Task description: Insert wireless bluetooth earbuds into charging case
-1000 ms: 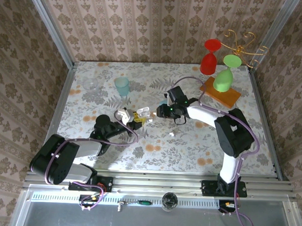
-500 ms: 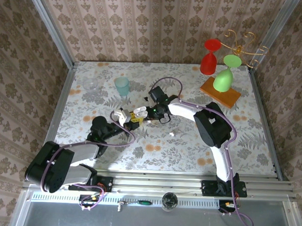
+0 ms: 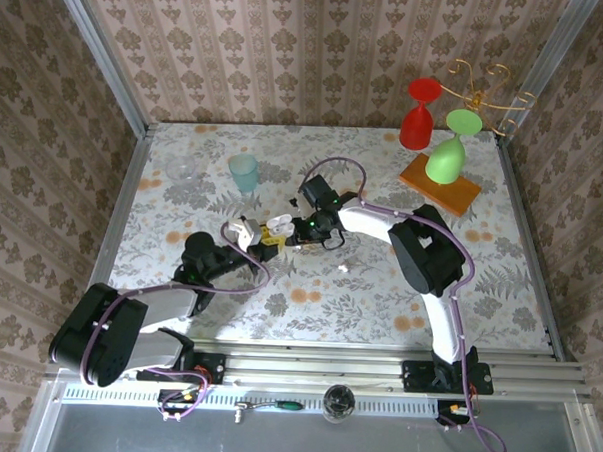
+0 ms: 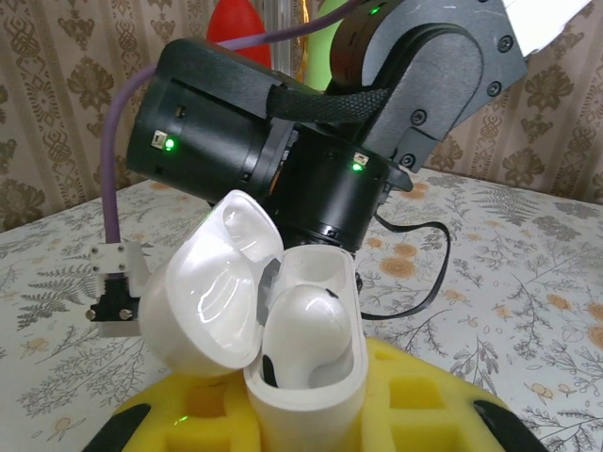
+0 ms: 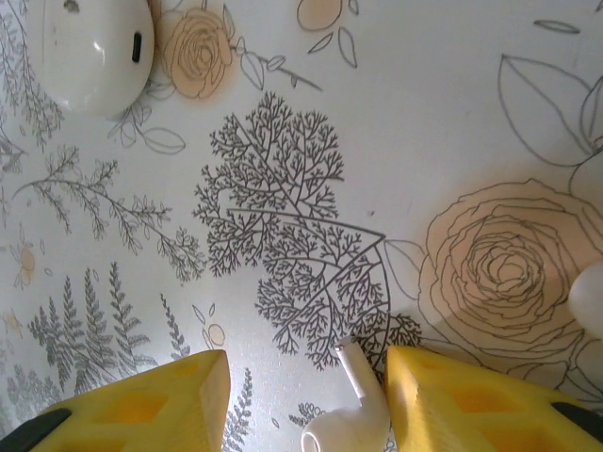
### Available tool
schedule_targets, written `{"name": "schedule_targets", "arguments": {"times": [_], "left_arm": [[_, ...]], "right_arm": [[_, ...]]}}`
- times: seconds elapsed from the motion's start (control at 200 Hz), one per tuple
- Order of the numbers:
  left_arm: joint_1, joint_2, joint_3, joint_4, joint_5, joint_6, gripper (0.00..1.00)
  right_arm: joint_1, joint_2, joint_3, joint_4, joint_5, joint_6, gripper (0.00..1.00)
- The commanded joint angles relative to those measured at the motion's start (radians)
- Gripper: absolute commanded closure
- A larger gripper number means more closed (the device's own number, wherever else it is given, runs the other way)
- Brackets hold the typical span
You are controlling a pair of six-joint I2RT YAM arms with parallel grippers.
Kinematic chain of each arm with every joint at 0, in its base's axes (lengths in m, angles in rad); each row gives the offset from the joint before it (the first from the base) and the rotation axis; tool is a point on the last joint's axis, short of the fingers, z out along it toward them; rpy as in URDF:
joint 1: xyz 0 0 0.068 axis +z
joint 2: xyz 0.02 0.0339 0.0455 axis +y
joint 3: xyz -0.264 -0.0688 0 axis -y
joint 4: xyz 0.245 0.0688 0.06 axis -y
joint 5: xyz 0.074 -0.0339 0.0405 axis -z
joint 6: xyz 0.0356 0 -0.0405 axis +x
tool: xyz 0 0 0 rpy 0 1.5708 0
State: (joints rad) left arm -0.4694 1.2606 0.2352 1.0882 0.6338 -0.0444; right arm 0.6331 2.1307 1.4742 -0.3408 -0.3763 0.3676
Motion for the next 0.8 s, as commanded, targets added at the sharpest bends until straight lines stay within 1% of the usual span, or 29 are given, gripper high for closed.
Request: {"name": "schedule_targets", "arguments": {"times": [0.0, 0.13, 0.2, 0.3, 0.33, 0.34, 0.36, 0.49, 0.58, 0.7, 0.795], "left_arm": [[0.006, -0.015, -0.01, 0.028, -0.025, 0.008, 1.0], [0.006, -0.026, -0.023, 0.04, -0.064, -0.019, 1.0], [0.006, -0.04, -0.037, 0.039, -0.095, -0.033, 1.0], [0.006, -0.07, -0.048, 0.017, -0.128, -0.045, 1.0], [0.006, -0.08, -0.048, 0.007, -0.133, -0.047, 1.0], [0.028, -0.085, -0.048, 0.0, -0.137, -0.048, 1.0], [0.036, -0.092, -0.048, -0.008, -0.145, -0.049, 1.0], [0.047, -0.143, -0.057, -0.037, -0.207, -0.07, 1.0], [0.057, -0.184, -0.072, -0.043, -0.256, -0.085, 1.0], [0.07, -0.247, -0.076, -0.103, -0.285, -0.088, 1.0], [0.071, -0.282, -0.076, -0.143, -0.293, -0.076, 1.0]], "right_arm": [[0.005, 0.007, 0.009, -0.066, -0.015, -0.033, 0.5], [0.013, 0.06, 0.084, -0.094, 0.015, -0.052, 0.5], [0.021, 0.091, 0.131, -0.146, 0.04, -0.073, 0.51], [0.037, 0.106, 0.144, -0.175, 0.042, -0.113, 0.56], [0.042, 0.105, 0.144, -0.18, 0.034, -0.121, 0.57], [0.043, 0.105, 0.142, -0.182, 0.031, -0.124, 0.57], [0.045, 0.104, 0.141, -0.186, 0.024, -0.127, 0.58], [0.065, 0.084, 0.131, -0.191, -0.039, -0.176, 0.6], [0.078, 0.077, 0.132, -0.238, -0.083, -0.212, 0.61], [0.09, 0.065, 0.132, -0.272, -0.098, -0.244, 0.62], [0.092, 0.033, 0.11, -0.253, -0.091, -0.24, 0.6]]}}
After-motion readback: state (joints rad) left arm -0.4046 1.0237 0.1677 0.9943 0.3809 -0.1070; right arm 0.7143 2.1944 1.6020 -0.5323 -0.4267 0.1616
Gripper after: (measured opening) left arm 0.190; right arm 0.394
